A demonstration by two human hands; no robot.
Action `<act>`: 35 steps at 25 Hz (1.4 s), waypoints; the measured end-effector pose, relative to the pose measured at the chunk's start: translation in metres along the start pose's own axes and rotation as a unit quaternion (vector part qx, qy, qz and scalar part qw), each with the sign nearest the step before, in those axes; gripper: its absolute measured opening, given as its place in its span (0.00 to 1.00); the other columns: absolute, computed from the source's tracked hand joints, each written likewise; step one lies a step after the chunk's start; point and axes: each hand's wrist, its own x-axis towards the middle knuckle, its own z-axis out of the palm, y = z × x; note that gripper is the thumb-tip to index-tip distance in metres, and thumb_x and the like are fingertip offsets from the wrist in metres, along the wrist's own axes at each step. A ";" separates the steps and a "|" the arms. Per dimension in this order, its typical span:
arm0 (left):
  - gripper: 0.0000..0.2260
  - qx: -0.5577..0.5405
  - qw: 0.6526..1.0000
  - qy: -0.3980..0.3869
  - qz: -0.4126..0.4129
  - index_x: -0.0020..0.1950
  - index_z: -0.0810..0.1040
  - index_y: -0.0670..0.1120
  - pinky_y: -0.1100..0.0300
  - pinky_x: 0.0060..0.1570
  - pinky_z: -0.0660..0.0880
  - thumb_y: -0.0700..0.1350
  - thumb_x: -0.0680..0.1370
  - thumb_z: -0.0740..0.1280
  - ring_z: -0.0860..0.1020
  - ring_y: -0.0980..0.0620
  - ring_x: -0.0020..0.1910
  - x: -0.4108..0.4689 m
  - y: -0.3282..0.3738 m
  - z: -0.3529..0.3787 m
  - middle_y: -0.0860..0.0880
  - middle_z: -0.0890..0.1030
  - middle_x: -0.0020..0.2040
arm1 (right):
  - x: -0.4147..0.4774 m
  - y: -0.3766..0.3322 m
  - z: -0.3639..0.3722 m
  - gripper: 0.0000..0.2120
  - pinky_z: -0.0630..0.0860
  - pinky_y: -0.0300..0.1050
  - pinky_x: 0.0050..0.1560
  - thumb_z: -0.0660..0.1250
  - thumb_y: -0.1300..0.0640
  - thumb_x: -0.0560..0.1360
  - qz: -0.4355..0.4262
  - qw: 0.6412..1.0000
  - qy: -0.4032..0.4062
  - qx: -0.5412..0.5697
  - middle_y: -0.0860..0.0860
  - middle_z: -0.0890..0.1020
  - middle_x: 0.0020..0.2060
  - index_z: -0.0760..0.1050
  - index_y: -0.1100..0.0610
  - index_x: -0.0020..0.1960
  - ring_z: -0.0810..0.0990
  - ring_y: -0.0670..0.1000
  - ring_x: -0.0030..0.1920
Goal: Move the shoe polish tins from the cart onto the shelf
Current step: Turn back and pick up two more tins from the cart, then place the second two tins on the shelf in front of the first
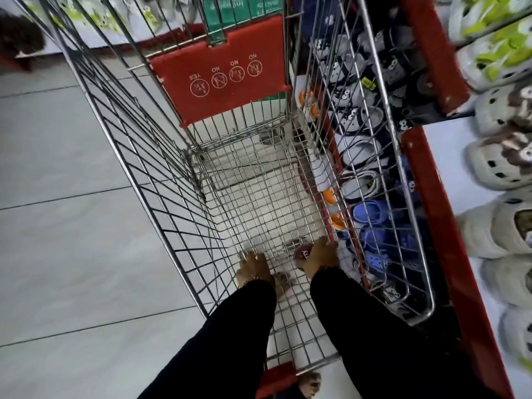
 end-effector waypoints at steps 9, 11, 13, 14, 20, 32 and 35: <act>0.21 -0.065 0.997 -0.029 -0.006 0.63 0.77 0.38 0.54 0.61 0.75 0.50 0.76 0.65 0.77 0.43 0.66 -0.040 0.000 -0.053 0.40 0.78 0.65 | -0.038 0.016 -0.043 0.17 0.76 0.50 0.60 0.66 0.61 0.75 0.001 0.989 0.049 0.136 0.62 0.81 0.61 0.75 0.62 0.63 0.80 0.61 0.62; 0.19 -0.109 0.994 0.012 0.011 0.62 0.78 0.37 0.55 0.61 0.75 0.49 0.78 0.64 0.78 0.43 0.65 -0.056 0.001 -0.073 0.40 0.80 0.63 | -0.052 0.017 -0.060 0.16 0.76 0.47 0.58 0.65 0.63 0.75 -0.008 0.983 0.061 0.172 0.61 0.83 0.59 0.77 0.63 0.62 0.81 0.61 0.60; 0.18 -0.176 0.983 0.035 0.030 0.59 0.81 0.38 0.55 0.59 0.75 0.49 0.79 0.63 0.79 0.42 0.62 -0.081 0.001 -0.092 0.39 0.82 0.60 | -0.075 0.017 -0.081 0.16 0.76 0.46 0.58 0.66 0.62 0.75 -0.028 0.969 0.073 0.235 0.60 0.84 0.58 0.79 0.63 0.61 0.82 0.60 0.58; 0.17 -0.216 0.975 0.037 0.038 0.58 0.82 0.38 0.54 0.58 0.76 0.49 0.79 0.63 0.80 0.41 0.61 -0.089 0.000 -0.099 0.38 0.83 0.58 | -0.083 0.015 -0.089 0.15 0.76 0.47 0.58 0.66 0.61 0.75 -0.042 0.960 0.080 0.264 0.58 0.84 0.57 0.79 0.63 0.60 0.83 0.59 0.57; 0.11 -0.472 0.865 0.119 0.120 0.47 0.84 0.43 0.47 0.54 0.81 0.50 0.73 0.71 0.84 0.39 0.46 -0.176 0.005 -0.153 0.36 0.85 0.43 | -0.173 0.024 -0.178 0.11 0.79 0.56 0.58 0.65 0.63 0.72 -0.129 0.890 0.112 0.423 0.56 0.82 0.44 0.79 0.58 0.54 0.83 0.58 0.49; 0.04 -0.522 0.732 0.061 0.433 0.45 0.79 0.44 0.69 0.32 0.78 0.43 0.78 0.68 0.78 0.58 0.30 -0.408 0.117 -0.233 0.46 0.80 0.39 | -0.381 0.159 -0.325 0.12 0.80 0.60 0.58 0.64 0.60 0.75 -0.219 0.752 0.350 0.514 0.56 0.84 0.53 0.78 0.54 0.58 0.84 0.56 0.54; 0.05 -0.497 0.720 0.010 0.485 0.41 0.77 0.45 0.70 0.28 0.78 0.42 0.78 0.68 0.77 0.62 0.23 -0.461 0.150 -0.226 0.44 0.79 0.38 | -0.420 0.214 -0.343 0.06 0.80 0.60 0.58 0.68 0.53 0.71 -0.214 0.718 0.399 0.529 0.53 0.85 0.50 0.78 0.45 0.47 0.85 0.55 0.53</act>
